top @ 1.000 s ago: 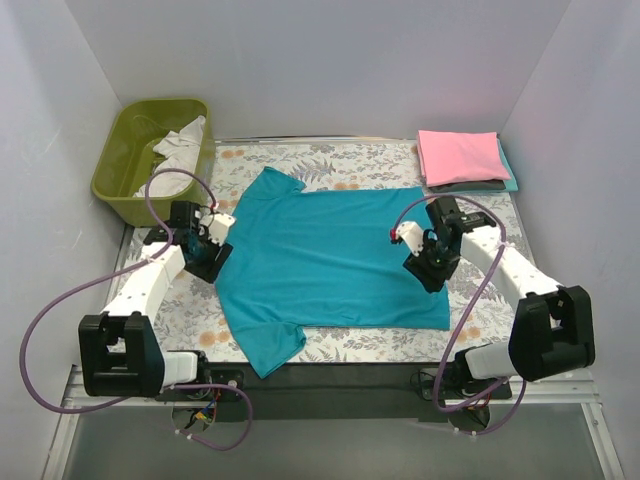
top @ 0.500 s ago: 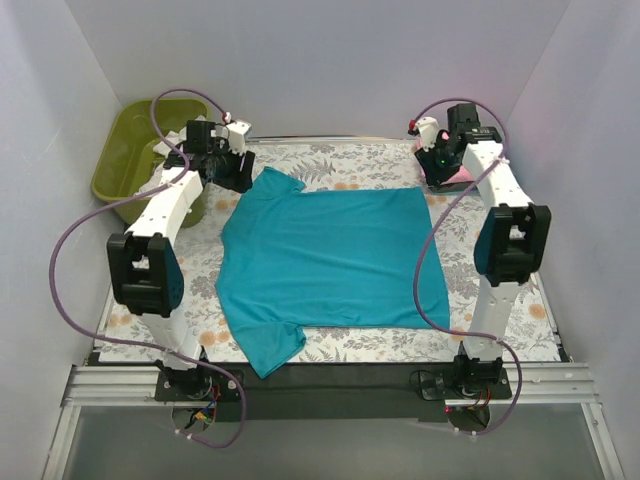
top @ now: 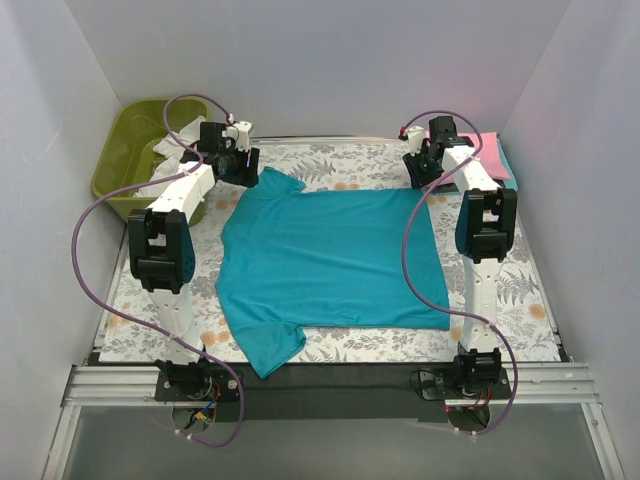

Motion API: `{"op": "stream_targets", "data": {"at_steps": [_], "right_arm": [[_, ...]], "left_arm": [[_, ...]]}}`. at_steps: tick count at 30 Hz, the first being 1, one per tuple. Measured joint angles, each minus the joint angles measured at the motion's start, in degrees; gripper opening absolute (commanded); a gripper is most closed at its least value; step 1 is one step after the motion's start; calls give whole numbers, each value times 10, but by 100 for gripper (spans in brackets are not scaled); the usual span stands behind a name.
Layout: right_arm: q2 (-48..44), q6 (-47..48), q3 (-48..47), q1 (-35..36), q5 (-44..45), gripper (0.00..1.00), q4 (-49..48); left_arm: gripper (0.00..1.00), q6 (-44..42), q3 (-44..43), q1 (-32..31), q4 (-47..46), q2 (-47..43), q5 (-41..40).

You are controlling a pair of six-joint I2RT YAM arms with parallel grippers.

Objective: Fold and stack the t-shirts
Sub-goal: Flatten the tshirt out

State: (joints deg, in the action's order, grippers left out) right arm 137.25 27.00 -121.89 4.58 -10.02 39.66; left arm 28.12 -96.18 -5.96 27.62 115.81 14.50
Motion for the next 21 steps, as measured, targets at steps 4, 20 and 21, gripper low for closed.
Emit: {"op": "stream_targets", "data": {"at_steps": [4,20,21], "right_arm": [[4,-14,42,0,10,35,-25],[9,-60,44,-4,14,27,-52],[9,-63,44,-5,12,24,-52]], "left_arm": [[55,3,0,0,-12,9,-12],[55,15,-26,0,-18,68,-23],[55,16,-30,1,-19,70,-23]]}}
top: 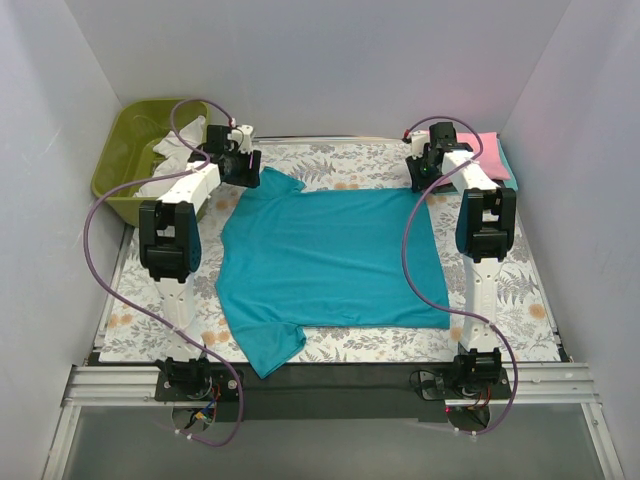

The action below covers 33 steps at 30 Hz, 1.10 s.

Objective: Fold and stack the t-shirts
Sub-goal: Flatten the tshirt out

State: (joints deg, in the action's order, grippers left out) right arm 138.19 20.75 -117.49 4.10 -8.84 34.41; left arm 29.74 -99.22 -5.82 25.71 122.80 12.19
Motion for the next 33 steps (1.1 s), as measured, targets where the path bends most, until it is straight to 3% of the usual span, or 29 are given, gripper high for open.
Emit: {"op": "stream_targets", "data": {"at_steps": [5,14,27,28,33], "right_arm": [[1,-8,0,-1,-10,1,-1],[1,-9,0,-3,-23,1,-3],[1,-9,0,-3,-47,1,-3],[1,-9,0,-3,-47,1,-3],[1,-9,0,-3,-49,1,-3]], "left_arm": [[52,16,-36,8,-9,28,1],[48,25,-107,18,-9,117,3],[38,10,-116,6,-37,151,7],[36,9,-120,4,-39,154,6],[4,6,-134,-4,-53,166,-2]]}}
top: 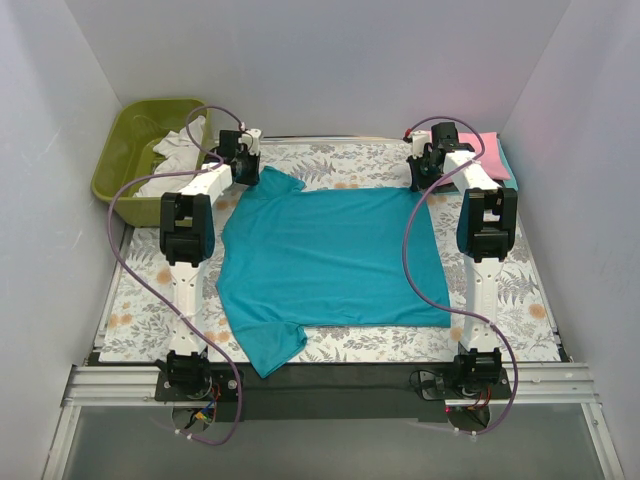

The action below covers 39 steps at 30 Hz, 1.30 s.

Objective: Fold and stack the t-shirts
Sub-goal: Flatten the tshirt out

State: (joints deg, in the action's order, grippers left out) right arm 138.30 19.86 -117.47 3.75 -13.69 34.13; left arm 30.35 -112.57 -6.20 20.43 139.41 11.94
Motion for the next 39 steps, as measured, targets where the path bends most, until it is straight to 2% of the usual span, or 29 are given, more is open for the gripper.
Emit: {"op": "stream_targets", "data": {"at_steps": [1,9,23,39], "right_arm": [[0,0,0,0,0,1,0],[-17,1,13,0,-1,1,1],[-80,19,28,0,-4,1,1],[-183,57,135,-16,-19,1,3]], "left_arm": [[0,-1,0,0,0,0,-2],[0,0,11,2,-5,-7,-1],[0,2,88,30,-43,-114,57],[0,-29,304,36,-73,-328,106]]}}
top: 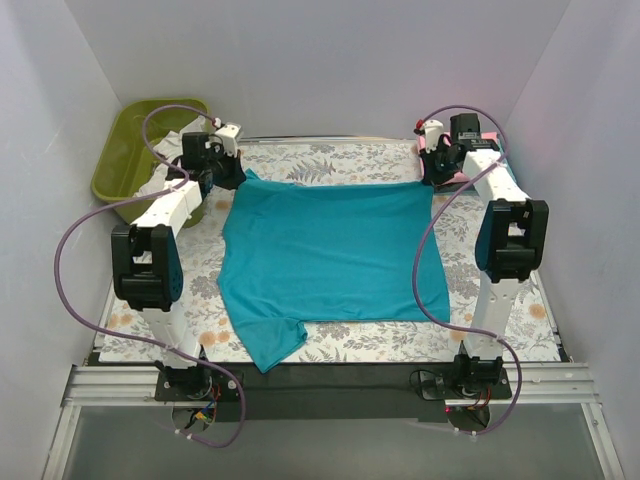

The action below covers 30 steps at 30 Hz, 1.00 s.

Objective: Fold and stack the t-shirts
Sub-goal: Flatten the tshirt out, then fold the tshirt

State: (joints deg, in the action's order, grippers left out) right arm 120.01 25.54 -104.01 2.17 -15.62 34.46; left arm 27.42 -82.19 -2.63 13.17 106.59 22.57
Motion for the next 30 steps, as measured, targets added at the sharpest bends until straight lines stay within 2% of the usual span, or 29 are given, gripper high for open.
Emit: {"op": "stream_targets", "data": {"at_steps": [22,30], "right_arm": [[-93,90,156,-6,-48,1,-2],[-95,129,187,-7,-52,1,-2]], "left_arm": [[0,-61,149,7,28,-142,32],[0,-67,221,7,38,-148,50]]}}
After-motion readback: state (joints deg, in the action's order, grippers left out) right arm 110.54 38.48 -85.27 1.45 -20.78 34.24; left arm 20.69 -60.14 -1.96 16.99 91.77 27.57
